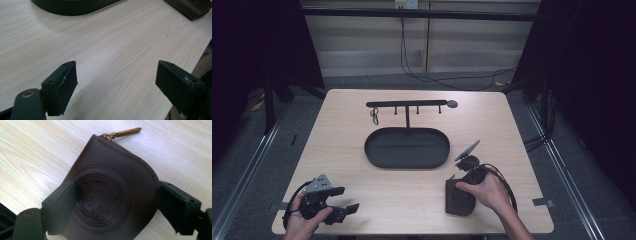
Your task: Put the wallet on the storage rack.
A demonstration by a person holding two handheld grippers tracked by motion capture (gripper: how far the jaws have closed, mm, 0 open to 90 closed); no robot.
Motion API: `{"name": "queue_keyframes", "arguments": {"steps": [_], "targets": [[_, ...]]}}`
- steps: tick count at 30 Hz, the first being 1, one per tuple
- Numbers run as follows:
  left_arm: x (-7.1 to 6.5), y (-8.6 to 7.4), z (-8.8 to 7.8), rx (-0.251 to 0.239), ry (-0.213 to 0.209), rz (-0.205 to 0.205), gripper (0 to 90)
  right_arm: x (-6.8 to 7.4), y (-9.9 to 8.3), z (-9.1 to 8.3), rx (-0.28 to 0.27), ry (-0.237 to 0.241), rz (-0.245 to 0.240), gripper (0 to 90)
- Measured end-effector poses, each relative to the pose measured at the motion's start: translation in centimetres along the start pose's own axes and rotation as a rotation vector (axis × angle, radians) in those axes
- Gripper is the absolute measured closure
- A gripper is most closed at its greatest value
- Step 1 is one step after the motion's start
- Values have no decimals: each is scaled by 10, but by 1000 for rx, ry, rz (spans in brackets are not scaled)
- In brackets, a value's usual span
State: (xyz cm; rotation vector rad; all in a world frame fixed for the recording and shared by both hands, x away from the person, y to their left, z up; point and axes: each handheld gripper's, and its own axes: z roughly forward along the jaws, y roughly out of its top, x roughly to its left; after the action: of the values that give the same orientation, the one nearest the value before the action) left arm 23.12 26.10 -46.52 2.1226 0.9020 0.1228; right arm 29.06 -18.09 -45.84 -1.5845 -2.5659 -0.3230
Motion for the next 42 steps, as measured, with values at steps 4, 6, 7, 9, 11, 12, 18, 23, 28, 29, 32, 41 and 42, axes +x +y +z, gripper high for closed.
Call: {"name": "queue_keyframes", "arguments": {"steps": [4,6,7,9,11,12,18,23,28,29,32,41,42], "targets": [[0,0,-1,-5,1,3,175,-4,0,3,-3,29,14,177],[0,0,-1,-6,12,3,175,-8,-1,4,0,53,28,157],[0,0,-1,-3,10,1,175,-10,-1,5,1,67,36,153],[1,0,0,-3,-3,-8,175,-13,-1,7,6,90,41,151],[1,1,1,4,-7,2,175,-12,0,7,12,85,41,152],[0,1,1,5,-10,2,175,-13,0,7,12,90,43,155],[1,0,0,0,0,-2,175,-13,0,5,14,93,45,194],[0,1,1,6,-1,4,180,-9,-1,-1,-7,44,40,272],[1,1,0,-3,3,-4,180,-7,2,-3,2,29,40,306],[1,1,0,-4,3,-5,180,-7,2,-3,3,26,41,319],[2,0,-1,-5,4,-4,180,-12,0,-9,-43,37,59,459],[3,0,-1,0,1,-4,180,-15,1,-17,-57,38,65,574],[3,0,-1,1,0,-6,180,-14,1,-17,-61,37,65,582]]}}
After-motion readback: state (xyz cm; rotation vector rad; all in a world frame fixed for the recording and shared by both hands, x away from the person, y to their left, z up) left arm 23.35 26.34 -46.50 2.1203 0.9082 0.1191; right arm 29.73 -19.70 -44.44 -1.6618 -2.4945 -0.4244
